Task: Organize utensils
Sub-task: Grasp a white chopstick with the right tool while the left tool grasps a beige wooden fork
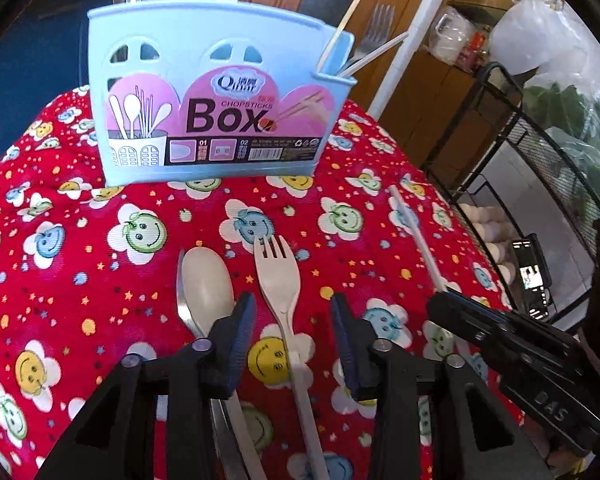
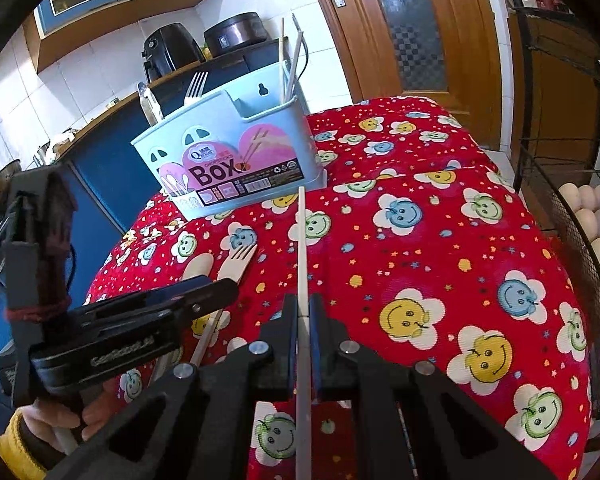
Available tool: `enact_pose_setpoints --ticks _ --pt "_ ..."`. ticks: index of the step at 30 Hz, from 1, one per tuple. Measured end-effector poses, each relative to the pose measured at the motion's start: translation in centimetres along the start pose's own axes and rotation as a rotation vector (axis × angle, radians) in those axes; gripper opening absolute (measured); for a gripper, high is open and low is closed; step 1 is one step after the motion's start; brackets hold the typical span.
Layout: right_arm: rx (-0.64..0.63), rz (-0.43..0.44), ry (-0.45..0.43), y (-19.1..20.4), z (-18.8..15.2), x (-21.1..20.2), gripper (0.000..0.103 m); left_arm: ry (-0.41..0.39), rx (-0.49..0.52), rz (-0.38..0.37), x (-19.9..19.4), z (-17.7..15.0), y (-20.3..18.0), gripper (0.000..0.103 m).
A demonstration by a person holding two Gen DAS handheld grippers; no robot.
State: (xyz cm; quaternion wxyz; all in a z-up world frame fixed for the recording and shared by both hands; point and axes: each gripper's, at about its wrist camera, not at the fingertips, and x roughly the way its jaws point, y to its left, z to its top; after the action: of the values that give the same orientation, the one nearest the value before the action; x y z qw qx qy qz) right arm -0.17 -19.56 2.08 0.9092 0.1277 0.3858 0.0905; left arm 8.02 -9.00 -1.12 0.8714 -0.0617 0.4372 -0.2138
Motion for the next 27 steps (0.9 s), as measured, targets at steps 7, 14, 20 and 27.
enact_pose_setpoints --ticks 7,14,20,27 --pt "0.012 0.006 0.004 -0.6 0.0 0.3 0.007 0.023 -0.035 -0.026 1.7 0.9 0.8 0.03" --pt "0.013 0.006 0.0 -0.9 0.0 0.5 0.007 0.03 -0.073 -0.085 2.3 1.4 0.9 0.016" --pt "0.019 0.008 0.002 -1.0 0.0 0.6 0.007 0.034 -0.082 -0.088 2.7 1.5 1.0 0.004" --pt "0.007 0.022 -0.036 -0.7 0.4 -0.1 0.007 -0.035 -0.086 -0.107 0.7 1.9 1.2 0.004"
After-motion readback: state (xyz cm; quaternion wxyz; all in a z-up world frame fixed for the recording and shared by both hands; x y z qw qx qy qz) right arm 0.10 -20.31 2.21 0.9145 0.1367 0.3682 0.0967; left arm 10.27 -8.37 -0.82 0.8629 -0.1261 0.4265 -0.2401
